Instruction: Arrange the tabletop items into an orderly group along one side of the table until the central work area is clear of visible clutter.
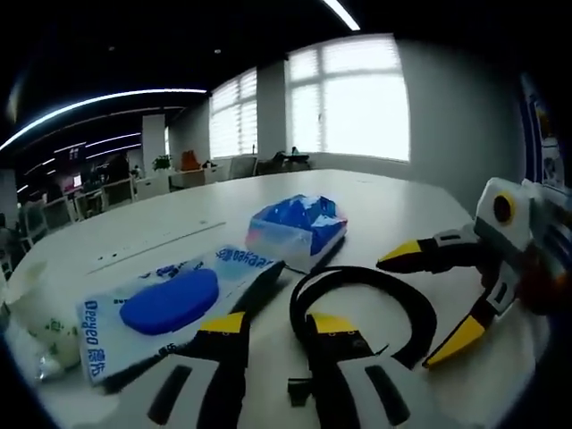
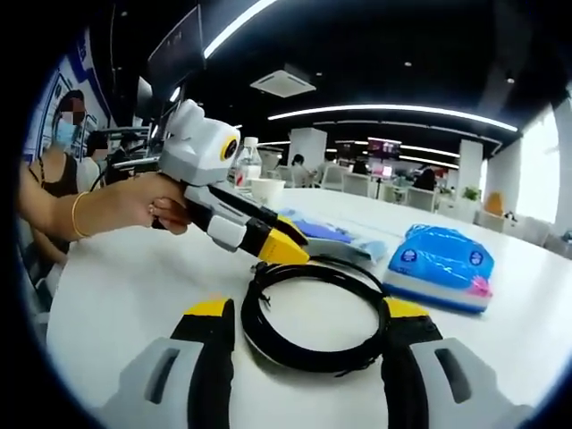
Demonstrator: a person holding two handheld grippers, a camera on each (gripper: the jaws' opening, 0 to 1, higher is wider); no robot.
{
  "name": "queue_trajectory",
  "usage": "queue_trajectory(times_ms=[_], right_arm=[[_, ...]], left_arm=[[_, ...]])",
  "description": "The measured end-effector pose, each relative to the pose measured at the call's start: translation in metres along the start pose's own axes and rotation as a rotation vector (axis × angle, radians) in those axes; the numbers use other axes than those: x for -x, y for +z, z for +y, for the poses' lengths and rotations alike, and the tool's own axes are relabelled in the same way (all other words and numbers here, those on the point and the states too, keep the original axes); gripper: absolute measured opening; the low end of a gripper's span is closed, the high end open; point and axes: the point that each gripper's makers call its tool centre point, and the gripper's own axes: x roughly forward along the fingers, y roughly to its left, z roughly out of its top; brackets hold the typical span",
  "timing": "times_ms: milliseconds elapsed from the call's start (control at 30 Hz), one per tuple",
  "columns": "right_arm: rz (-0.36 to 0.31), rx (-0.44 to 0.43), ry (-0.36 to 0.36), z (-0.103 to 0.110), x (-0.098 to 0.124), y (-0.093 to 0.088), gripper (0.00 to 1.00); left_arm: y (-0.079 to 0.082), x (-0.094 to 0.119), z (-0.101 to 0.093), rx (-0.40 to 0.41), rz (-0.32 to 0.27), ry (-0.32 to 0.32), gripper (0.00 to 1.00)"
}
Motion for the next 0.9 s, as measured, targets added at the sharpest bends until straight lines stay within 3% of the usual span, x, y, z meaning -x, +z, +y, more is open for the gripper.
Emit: queue_trajectory(times_ms=[367, 600, 767, 900], right_arm=[[-0.045, -0.001, -0.037, -0.008, 0.015, 0.014, 0.63], [-0.052, -0.007, -0.06, -0.012, 0.024, 0.013, 0.66], [-0.063, -0.032, -0.079, -0.021, 0.035, 0.011, 0.67], [-0.072, -0.044, -0.105, -0.034, 0.045, 0.014, 0.67]], left_arm=[[-0.002, 0.024, 0.01, 0.003, -0.041, 0.063, 0.29], [-0.008, 0.03, 0.01, -0.003, -0.04, 0.053, 0.28], [-0.011, 0.049, 0.013, -0.026, -0.043, 0.077, 0.31], [-0.003, 0.064, 0.016, -0.036, -0.074, 0.102, 0.32]])
